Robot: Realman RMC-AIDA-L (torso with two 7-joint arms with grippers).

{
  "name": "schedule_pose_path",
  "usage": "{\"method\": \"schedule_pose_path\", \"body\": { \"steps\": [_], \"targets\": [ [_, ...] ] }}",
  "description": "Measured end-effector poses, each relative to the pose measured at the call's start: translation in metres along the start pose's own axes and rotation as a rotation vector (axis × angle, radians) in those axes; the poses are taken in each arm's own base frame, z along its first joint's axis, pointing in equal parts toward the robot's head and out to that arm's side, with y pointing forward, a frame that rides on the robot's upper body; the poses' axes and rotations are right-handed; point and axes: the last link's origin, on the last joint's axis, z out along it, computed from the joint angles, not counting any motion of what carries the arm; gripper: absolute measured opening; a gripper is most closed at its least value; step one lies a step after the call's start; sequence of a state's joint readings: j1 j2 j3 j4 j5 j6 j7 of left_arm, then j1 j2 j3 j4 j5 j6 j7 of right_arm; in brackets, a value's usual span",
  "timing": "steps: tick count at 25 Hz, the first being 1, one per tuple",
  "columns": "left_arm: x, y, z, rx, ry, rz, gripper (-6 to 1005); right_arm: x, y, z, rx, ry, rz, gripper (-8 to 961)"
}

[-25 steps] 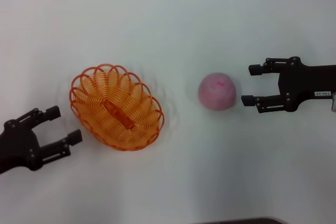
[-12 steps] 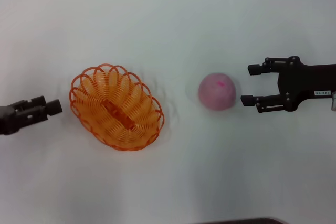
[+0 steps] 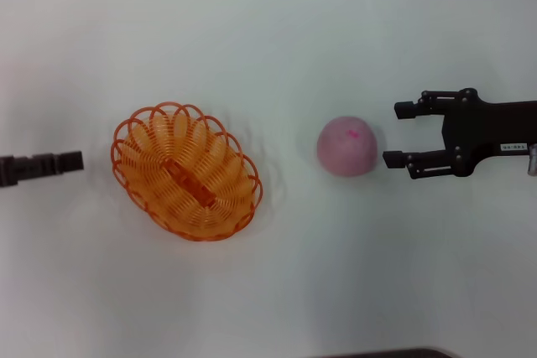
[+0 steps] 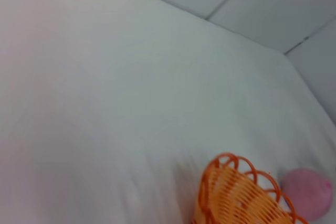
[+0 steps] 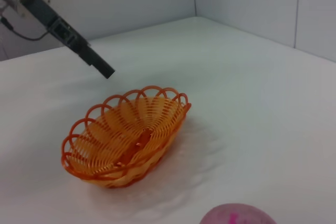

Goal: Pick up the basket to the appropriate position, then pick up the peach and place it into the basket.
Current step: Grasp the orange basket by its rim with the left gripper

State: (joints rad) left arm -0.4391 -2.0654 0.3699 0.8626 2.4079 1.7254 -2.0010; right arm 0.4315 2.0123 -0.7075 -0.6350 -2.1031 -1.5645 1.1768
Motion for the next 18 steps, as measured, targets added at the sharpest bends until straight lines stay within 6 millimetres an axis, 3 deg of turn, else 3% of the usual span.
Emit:
{"method": "schedule_pose_path", "body": {
  "steps": [6, 18],
  "targets": [
    [0.023, 0.004, -0.002, 0.052, -0.032, 0.049, 859, -0.001, 0.0, 0.001, -0.002, 0.0, 0.003, 834],
    [0.06, 0.025, 0.035, 0.138, -0.185, 0.223, 858, -0.003, -0.002, 0.0, 0.003, 0.0, 0.003, 834]
  ]
}}
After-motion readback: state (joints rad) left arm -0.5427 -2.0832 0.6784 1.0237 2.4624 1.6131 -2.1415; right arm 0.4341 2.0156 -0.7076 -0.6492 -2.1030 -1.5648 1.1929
